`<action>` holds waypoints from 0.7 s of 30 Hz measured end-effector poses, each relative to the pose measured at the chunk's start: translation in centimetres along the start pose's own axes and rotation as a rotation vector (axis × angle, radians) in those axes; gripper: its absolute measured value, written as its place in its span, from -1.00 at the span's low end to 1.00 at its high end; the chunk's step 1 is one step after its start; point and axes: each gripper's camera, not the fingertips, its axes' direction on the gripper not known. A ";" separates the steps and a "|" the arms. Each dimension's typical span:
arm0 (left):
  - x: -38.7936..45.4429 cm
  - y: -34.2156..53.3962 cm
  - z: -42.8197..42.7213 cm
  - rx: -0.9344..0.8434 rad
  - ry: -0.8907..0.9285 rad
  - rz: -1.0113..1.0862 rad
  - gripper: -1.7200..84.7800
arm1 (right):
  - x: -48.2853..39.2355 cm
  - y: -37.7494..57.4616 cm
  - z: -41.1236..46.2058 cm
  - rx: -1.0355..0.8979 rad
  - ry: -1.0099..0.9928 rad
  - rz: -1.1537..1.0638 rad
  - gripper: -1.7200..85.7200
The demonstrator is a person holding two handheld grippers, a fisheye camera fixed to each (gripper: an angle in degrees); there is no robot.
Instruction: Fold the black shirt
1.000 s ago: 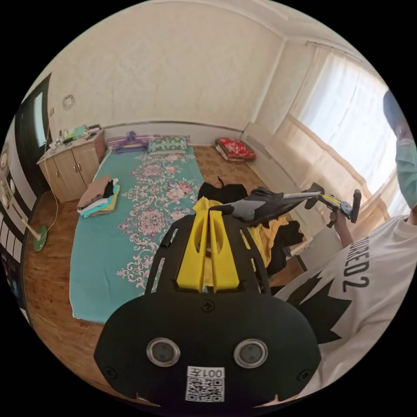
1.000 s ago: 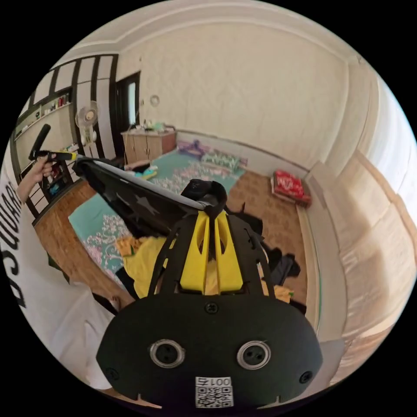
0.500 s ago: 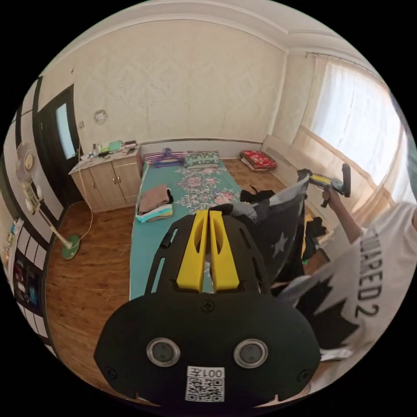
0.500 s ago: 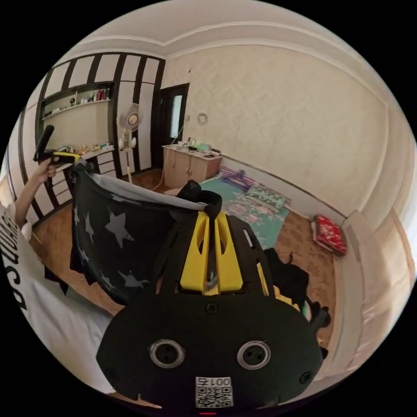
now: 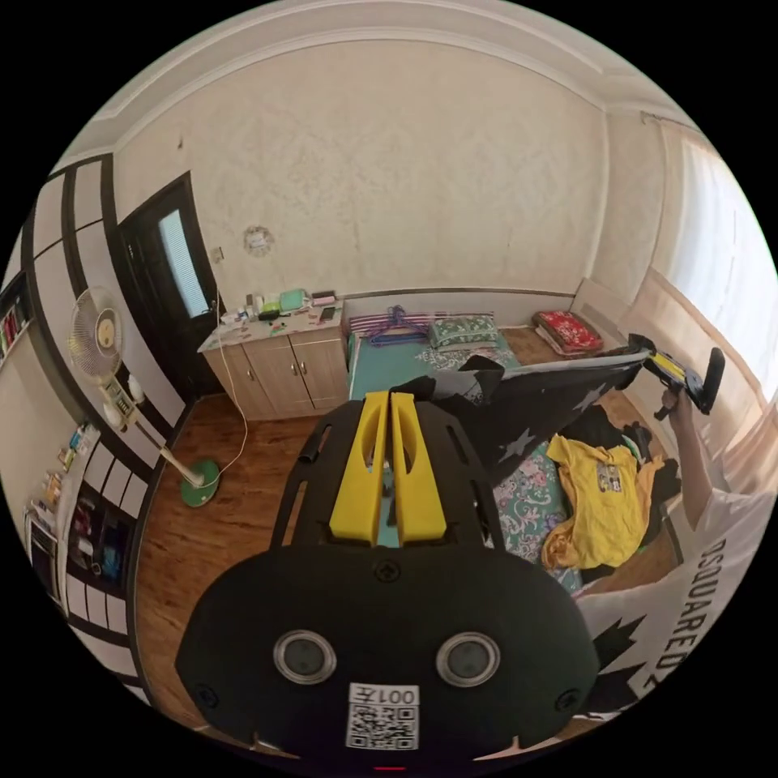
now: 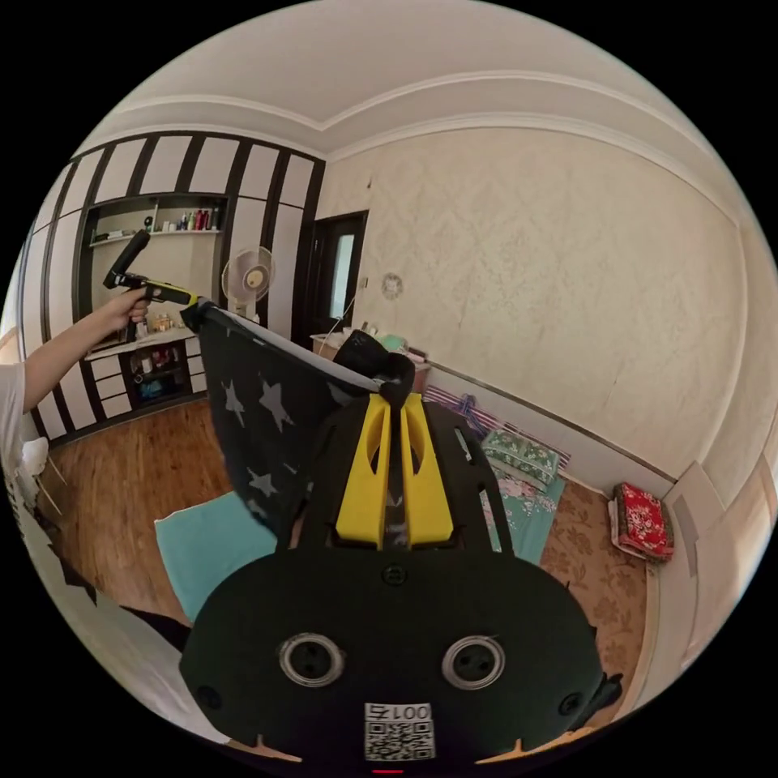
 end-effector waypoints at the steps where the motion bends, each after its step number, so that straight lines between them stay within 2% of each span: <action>1: -1.1 0.2 1.6 0.000 0.016 0.027 -0.98 | -1.4 -0.7 1.0 -0.020 -0.003 -0.020 -0.93; 3: -2.6 1.2 4.5 -0.021 0.025 0.066 -0.98 | -3.8 -1.1 2.9 -0.073 -0.011 -0.052 -0.92; 9: -6.6 9.7 18.8 -0.222 -0.009 0.082 -0.98 | -13.9 2.3 15.0 -0.445 -0.043 -0.007 -0.93; 15: -9.3 21.2 36.4 -0.566 -0.001 -0.025 -0.98 | -26.8 10.6 29.6 -0.873 -0.044 0.030 -0.94; 19: -8.6 27.0 47.8 -0.793 -0.058 0.083 -0.98 | -34.4 17.0 39.0 -1.130 -0.046 -0.002 -0.94; 21: -8.6 28.4 51.3 -0.860 -0.019 0.118 -0.98 | -36.9 19.1 41.6 -1.217 -0.056 -0.004 -0.94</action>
